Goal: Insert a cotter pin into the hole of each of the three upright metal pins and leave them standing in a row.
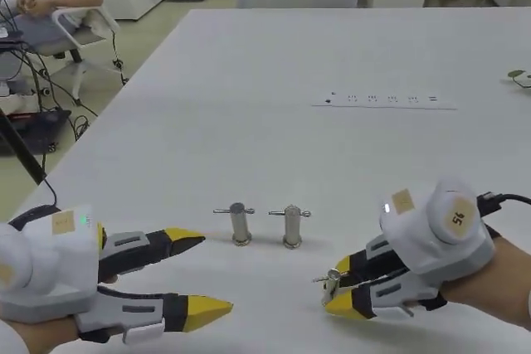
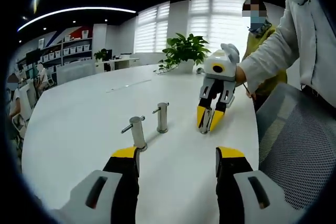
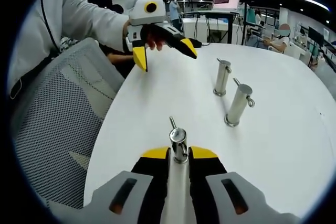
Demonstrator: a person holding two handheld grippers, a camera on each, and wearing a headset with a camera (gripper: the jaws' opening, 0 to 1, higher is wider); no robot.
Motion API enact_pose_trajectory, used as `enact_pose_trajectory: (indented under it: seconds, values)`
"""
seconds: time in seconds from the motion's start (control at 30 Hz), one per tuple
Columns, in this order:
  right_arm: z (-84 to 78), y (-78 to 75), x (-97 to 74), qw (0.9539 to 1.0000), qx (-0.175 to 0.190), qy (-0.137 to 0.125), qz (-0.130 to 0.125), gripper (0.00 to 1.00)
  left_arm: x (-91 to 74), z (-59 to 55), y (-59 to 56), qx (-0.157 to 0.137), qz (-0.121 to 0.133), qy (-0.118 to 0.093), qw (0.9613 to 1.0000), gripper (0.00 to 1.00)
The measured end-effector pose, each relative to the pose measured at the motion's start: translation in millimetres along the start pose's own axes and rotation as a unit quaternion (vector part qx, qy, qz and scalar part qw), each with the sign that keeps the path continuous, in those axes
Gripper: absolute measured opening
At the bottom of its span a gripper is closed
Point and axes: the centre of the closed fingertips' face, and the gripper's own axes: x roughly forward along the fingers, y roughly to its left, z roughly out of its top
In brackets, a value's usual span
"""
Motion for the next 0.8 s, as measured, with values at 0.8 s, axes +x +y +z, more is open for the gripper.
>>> enact_pose_trajectory:
  seconds: [0.8]
  values:
    - [-3.2,-56.0,-26.3,0.9952,0.044,-0.023,-0.084,0.09,-8.2,-1.6,4.9,-0.008,0.018,-0.004,0.9998,0.58]
